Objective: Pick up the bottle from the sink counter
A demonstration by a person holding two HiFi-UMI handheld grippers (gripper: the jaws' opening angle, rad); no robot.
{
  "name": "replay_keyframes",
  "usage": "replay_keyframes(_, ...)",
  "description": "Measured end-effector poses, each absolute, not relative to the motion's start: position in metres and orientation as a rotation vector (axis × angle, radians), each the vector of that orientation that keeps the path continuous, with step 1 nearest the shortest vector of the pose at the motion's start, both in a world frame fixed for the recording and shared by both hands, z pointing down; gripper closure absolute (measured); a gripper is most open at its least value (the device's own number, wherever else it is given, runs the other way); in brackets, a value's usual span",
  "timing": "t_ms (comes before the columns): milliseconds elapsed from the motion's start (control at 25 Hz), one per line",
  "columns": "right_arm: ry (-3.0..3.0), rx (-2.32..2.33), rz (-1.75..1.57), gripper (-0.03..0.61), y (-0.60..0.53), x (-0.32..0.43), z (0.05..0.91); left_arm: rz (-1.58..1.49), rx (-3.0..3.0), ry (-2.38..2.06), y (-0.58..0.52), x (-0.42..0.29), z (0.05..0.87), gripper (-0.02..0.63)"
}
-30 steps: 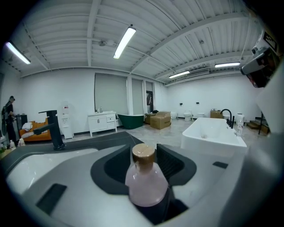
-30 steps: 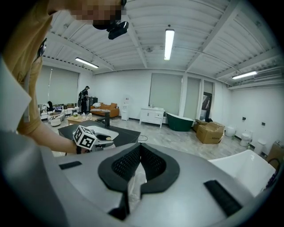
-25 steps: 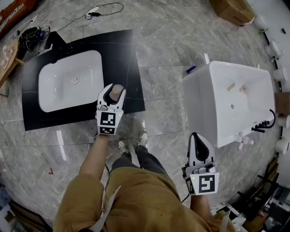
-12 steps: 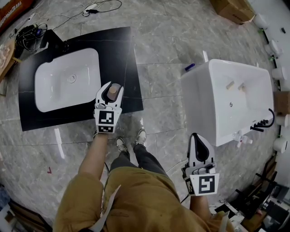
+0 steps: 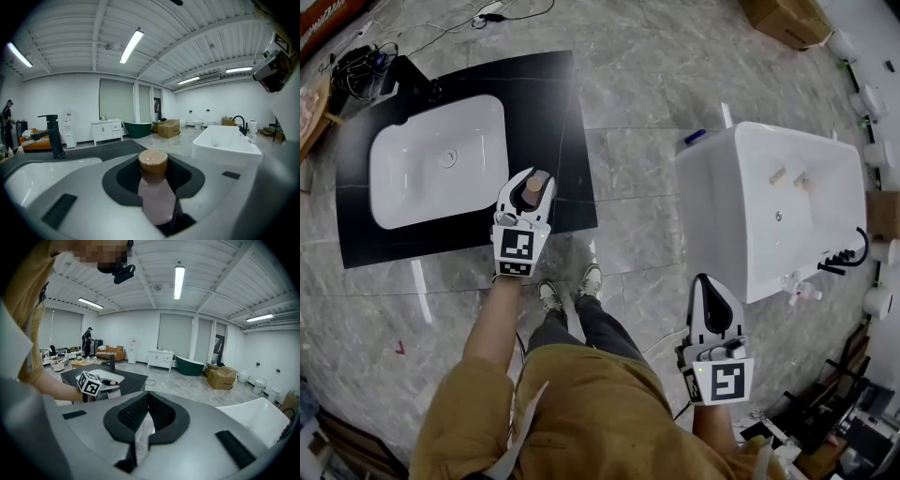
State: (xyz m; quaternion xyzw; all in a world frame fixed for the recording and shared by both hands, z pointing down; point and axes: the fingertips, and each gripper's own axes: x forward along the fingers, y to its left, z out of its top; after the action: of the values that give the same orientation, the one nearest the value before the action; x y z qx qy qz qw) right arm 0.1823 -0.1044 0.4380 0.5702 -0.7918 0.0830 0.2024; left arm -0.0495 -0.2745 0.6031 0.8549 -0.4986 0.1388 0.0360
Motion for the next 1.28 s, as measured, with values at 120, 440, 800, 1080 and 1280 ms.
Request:
replay_keyframes(120,-2.212,1.587,0.238,0.575,-0.106,0.181,0.44,0.429,2.641,-1.553,-0.276,-0.049,0.604,0.488)
replay_keyframes(440,-2.215,1.581,0.247,0.575,-0.105,0.181,0.441,0.449,2.614,-1.511,-0.276,-0.049,0.606,0.492)
replay_keyframes(800,-2.234,1.583,0.214,0.575,-0.104,0.186,0.432,0.493,2.614,-1.479,-0.28,-0.049,0.599,0.495)
replay_keyframes(1080,-2.279,1.572,0.218,0.575,-0.109,0.177,0.427,0.483,2.634,-1.461,-0.27,-0.047,0.574,0.495)
replay_keyframes(1280,-2.366,1.54,0.152,0.575,-0.109,0.166,0.415,0.45,2.625,-1.483,-0.254,-0.058,0.541,0.495)
